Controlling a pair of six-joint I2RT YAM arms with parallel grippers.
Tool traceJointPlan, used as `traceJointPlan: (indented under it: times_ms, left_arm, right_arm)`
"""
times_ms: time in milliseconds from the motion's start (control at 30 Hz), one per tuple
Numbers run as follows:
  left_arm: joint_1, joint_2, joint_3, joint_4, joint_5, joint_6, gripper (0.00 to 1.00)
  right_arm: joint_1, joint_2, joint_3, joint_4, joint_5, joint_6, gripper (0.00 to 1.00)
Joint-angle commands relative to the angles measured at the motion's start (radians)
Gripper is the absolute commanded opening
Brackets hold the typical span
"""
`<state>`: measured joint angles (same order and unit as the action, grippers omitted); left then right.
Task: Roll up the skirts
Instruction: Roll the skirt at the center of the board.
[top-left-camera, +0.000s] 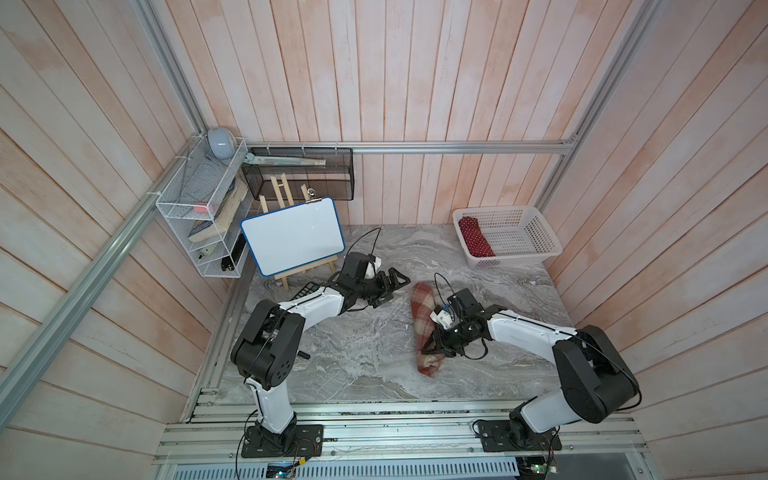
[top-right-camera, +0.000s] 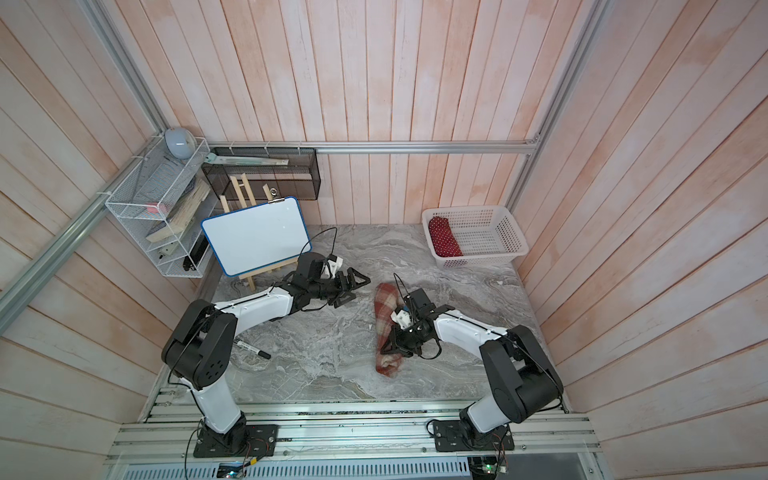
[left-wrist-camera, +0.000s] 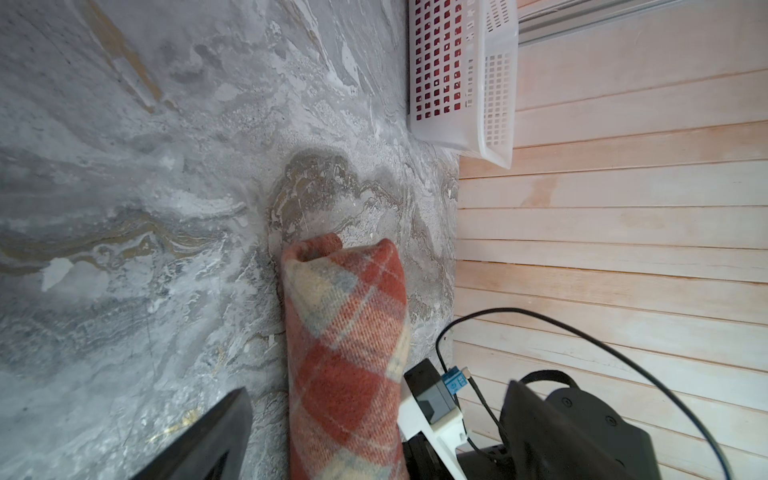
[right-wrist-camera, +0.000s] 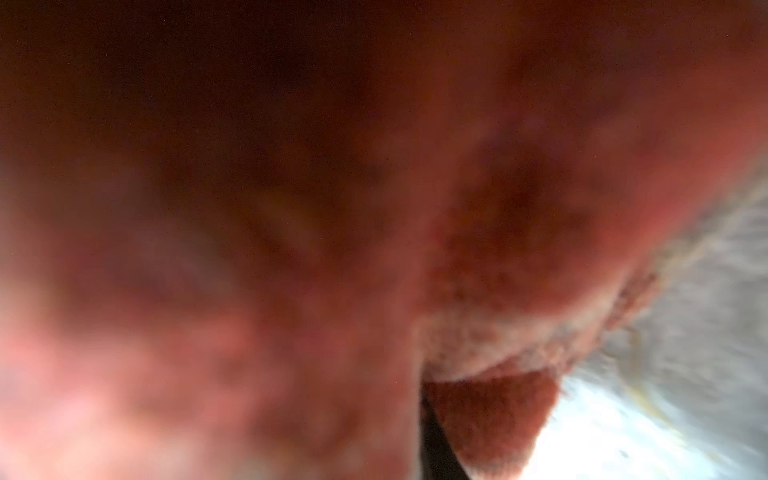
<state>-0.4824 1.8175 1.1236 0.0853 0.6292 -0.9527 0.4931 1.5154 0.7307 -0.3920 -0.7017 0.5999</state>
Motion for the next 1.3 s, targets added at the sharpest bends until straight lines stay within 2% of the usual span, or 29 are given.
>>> traceJointPlan:
  times_ms: [0,167,267,367,700,1000,1267]
  left_arm:
    - [0.000,0.006,0.006,-0.006,0.039,0.039,1.00]
    - [-0.016,0.051,-0.006,-0.023,0.110,0.076,0.99]
    - [-0.037,0.099,-0.004,-0.035,0.168,0.096,1.00]
    - [-0.064,0.128,0.004,-0.048,0.178,0.119,1.00]
    - [-0.094,0.211,-0.050,0.220,0.246,0.032,1.00]
    - [-0.121,0.349,-0.015,0.338,0.334,-0.012,1.00]
    - [-0.151,0.424,0.089,0.277,0.380,0.015,1.00]
  right_arm:
    - [-0.013,0.006,-0.082,0.027,-0.104,0.101,0.00]
    - [-0.070,0.007,-0.173,0.097,-0.171,0.152,0.00]
    - [-0.073,0.035,-0.186,0.114,-0.194,0.156,0.00]
    - [-0.072,0.055,-0.193,0.117,-0.199,0.155,0.00]
    - [-0.122,0.100,-0.266,0.199,-0.271,0.174,0.00]
    - [-0.127,0.127,-0.253,0.180,-0.260,0.145,0.00]
    - [-0.127,0.143,-0.252,0.189,-0.273,0.140,0.00]
